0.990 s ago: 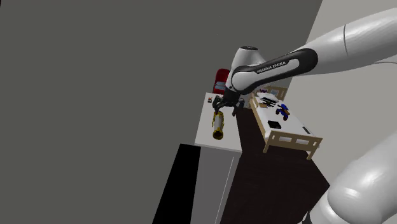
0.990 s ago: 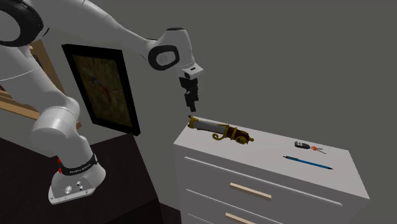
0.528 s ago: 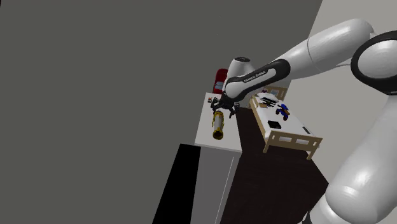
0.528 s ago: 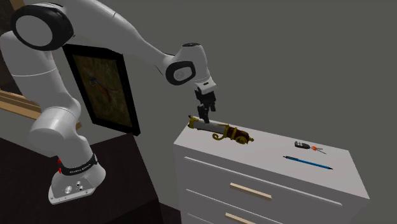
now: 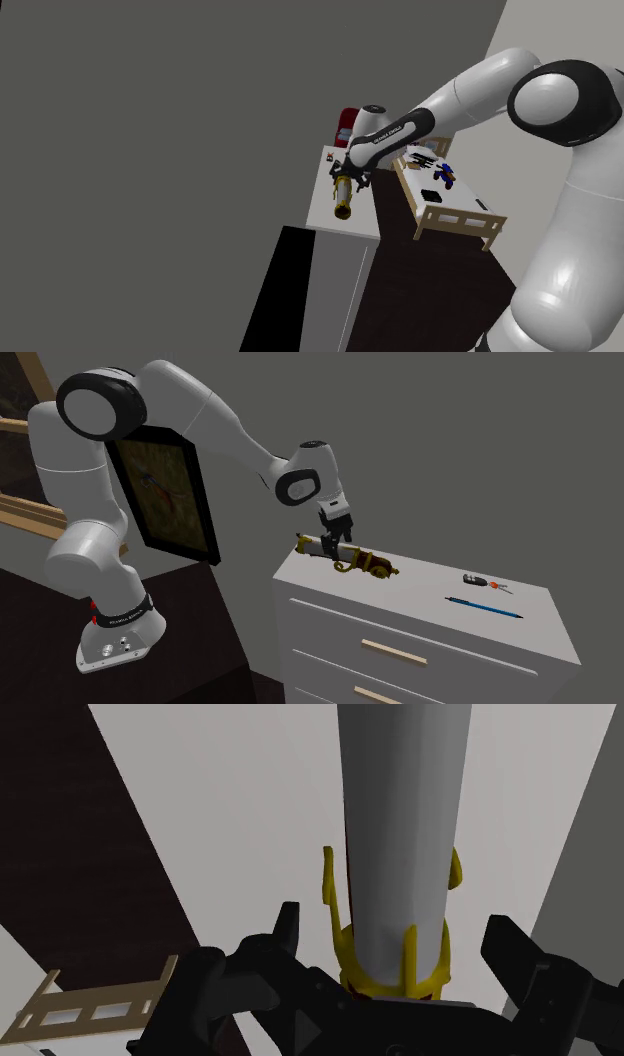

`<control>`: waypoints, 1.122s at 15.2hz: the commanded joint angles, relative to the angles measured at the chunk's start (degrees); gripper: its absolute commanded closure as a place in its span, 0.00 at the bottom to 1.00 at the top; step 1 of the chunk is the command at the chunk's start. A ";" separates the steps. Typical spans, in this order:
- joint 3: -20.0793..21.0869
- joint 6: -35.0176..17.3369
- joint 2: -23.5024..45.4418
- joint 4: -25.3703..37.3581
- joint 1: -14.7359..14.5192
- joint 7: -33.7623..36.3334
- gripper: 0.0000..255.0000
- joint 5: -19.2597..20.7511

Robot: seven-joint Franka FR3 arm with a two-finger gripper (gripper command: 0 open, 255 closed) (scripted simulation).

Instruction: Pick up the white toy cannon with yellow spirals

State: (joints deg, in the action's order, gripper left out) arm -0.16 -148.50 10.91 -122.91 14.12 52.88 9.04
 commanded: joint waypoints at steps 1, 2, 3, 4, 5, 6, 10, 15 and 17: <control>-0.11 -1.55 0.88 -0.65 -0.07 0.44 0.00 0.36; -0.20 -2.63 1.70 -0.91 -0.10 0.70 0.00 0.60; -0.20 -2.63 1.69 -0.92 -0.10 0.70 0.00 0.60; -0.20 -2.63 1.70 -0.91 -0.10 0.70 0.00 0.60; -0.20 -2.57 1.69 -0.87 -0.08 0.66 1.00 0.58; -0.20 -2.57 1.69 -0.85 -0.07 0.63 1.00 0.57; -0.21 -2.56 1.68 -0.85 -0.05 0.60 1.00 0.55; -0.14 -1.95 1.17 -0.75 -0.08 0.53 1.00 0.45; -0.03 -0.57 0.16 -0.38 -0.03 0.21 1.00 0.15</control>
State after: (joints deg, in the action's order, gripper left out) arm -0.25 -149.72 11.55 -123.52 14.08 53.24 9.33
